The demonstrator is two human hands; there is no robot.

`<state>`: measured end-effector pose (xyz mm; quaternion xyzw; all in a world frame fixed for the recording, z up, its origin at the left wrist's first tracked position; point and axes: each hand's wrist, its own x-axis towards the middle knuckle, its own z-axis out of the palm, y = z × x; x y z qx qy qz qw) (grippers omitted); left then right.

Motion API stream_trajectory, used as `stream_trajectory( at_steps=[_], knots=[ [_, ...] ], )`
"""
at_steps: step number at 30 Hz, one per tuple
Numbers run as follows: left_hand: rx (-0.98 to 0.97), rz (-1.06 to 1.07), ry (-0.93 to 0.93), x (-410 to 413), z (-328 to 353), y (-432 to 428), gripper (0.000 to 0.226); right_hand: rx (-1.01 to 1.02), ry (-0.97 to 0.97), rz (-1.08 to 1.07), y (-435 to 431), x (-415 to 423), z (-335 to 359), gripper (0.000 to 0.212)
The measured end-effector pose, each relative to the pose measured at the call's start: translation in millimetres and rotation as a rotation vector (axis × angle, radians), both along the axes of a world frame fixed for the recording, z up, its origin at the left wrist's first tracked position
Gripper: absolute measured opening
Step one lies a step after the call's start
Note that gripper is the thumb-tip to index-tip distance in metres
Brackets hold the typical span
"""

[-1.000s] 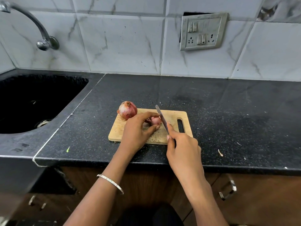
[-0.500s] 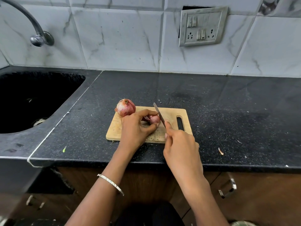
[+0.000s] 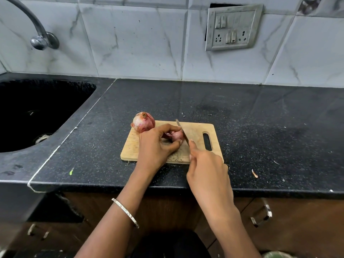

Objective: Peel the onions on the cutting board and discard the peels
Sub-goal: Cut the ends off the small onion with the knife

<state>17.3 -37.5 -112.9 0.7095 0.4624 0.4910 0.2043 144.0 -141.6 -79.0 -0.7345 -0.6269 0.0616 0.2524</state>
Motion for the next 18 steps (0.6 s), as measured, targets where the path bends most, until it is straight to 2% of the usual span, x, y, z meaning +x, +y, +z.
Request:
stream_trajectory(
  at_steps=[9, 12, 16, 18],
  knots=[
    [0.023, -0.006, 0.028, -0.9, -0.4, -0.9, 0.031, -0.021, 0.042, -0.008, 15.9, 3.5, 3.6, 0.047],
    [0.042, 0.007, 0.047, -1.1, 1.7, -1.6, 0.032, 0.051, 0.074, -0.036, 15.8, 10.7, 7.2, 0.043],
    [0.039, -0.007, -0.013, -2.4, 2.8, -4.3, 0.034, 0.151, 0.253, -0.068, 33.8, 23.1, 9.7, 0.011],
    [0.048, -0.020, -0.021, -3.0, 3.5, -6.0, 0.035, 0.162, 0.429, -0.070, 51.1, 26.7, 8.4, 0.023]
  ],
)
